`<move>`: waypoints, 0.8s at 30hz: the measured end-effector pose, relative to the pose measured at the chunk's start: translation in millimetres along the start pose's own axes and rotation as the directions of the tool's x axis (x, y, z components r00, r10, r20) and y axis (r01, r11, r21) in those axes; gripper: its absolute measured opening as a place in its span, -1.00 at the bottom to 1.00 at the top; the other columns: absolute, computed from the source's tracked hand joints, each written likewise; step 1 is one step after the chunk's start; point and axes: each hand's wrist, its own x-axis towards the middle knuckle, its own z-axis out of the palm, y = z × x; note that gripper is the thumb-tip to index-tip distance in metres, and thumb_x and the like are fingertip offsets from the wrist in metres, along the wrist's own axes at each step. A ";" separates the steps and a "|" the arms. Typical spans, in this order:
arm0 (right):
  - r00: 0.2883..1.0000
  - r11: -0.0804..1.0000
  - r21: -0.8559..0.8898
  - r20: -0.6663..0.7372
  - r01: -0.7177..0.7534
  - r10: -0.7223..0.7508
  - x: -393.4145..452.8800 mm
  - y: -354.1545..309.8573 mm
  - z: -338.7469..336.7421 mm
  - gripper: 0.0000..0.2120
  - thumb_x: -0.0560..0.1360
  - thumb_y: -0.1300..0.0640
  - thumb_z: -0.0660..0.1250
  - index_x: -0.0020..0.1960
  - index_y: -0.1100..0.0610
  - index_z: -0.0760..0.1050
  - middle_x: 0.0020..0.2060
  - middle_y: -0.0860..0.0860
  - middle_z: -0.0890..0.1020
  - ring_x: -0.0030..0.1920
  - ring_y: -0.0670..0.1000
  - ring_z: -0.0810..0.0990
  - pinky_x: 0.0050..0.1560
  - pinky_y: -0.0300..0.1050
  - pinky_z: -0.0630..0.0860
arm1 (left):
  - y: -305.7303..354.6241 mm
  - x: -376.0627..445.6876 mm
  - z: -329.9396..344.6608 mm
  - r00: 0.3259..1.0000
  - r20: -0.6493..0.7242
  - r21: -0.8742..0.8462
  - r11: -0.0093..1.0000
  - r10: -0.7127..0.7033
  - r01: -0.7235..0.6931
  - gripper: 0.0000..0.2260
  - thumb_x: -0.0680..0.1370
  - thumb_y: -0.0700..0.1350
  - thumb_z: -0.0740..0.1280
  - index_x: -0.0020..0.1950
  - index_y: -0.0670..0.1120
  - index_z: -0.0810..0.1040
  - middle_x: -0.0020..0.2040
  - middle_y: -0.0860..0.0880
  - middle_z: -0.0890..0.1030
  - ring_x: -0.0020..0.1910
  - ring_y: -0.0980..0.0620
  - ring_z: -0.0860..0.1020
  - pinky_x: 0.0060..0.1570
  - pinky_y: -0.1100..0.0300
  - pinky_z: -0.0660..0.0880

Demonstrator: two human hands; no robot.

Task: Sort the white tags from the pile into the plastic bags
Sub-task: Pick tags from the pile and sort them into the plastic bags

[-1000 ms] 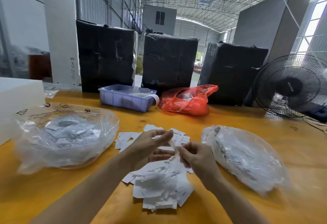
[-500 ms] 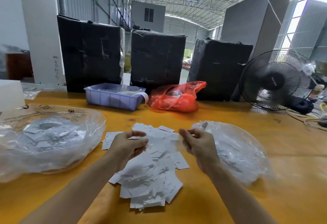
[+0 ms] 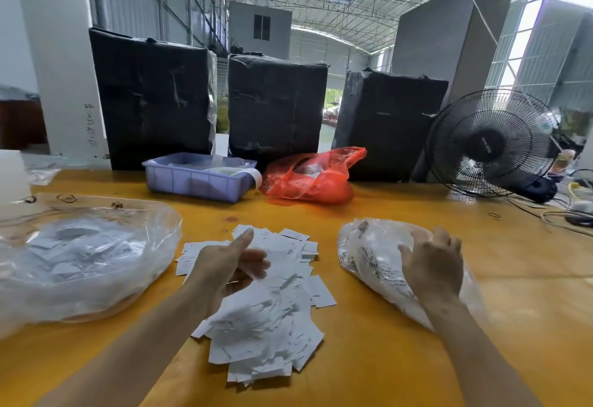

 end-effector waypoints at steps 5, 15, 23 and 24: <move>0.980 0.565 0.823 0.059 0.060 -0.189 -33.9 -74.7 -28.9 -0.69 0.50 -0.04 0.32 -0.06 0.22 0.61 -0.20 0.05 0.65 -0.17 0.02 0.61 -0.12 -0.21 0.52 | -0.1 -11.0 0.9 0.983 0.174 0.069 0.994 0.067 -0.080 -0.87 0.46 -0.39 0.37 -0.04 -0.23 0.62 -0.16 -0.14 0.71 -0.27 0.05 0.68 -0.29 0.28 0.55; 0.656 0.217 0.796 0.593 -0.565 -0.466 -76.5 -113.9 -18.4 -0.89 0.43 0.18 0.44 -0.10 0.22 0.63 -0.31 0.07 0.67 -0.27 -0.01 0.61 -0.23 -0.22 0.49 | 2.8 -12.2 3.0 0.959 0.152 0.085 0.964 0.238 -0.253 -0.69 0.35 -0.31 0.50 0.06 -0.15 0.57 -0.18 -0.13 0.71 -0.26 0.06 0.67 -0.21 0.25 0.52; 0.714 -0.022 0.756 0.608 -0.654 -0.346 -78.9 -118.7 -16.4 -0.95 0.40 0.32 0.42 -0.22 0.23 0.58 -0.31 0.15 0.68 -0.31 0.02 0.65 -0.29 -0.25 0.54 | 2.4 -11.6 1.0 0.970 0.241 -0.044 0.999 -0.001 0.012 -0.78 0.31 -0.21 0.49 -0.08 -0.23 0.64 -0.22 -0.13 0.69 -0.30 0.06 0.65 -0.31 0.31 0.56; 0.709 -0.010 0.756 0.608 -0.654 -0.357 -80.6 -119.9 -16.6 -0.96 0.41 0.33 0.42 -0.20 0.24 0.57 -0.30 0.16 0.69 -0.31 0.02 0.65 -0.29 -0.25 0.54 | 1.6 -10.8 2.3 0.975 0.220 -0.086 0.996 0.004 0.015 -0.83 0.36 -0.21 0.47 -0.09 -0.22 0.65 -0.19 -0.13 0.70 -0.29 0.05 0.66 -0.30 0.30 0.56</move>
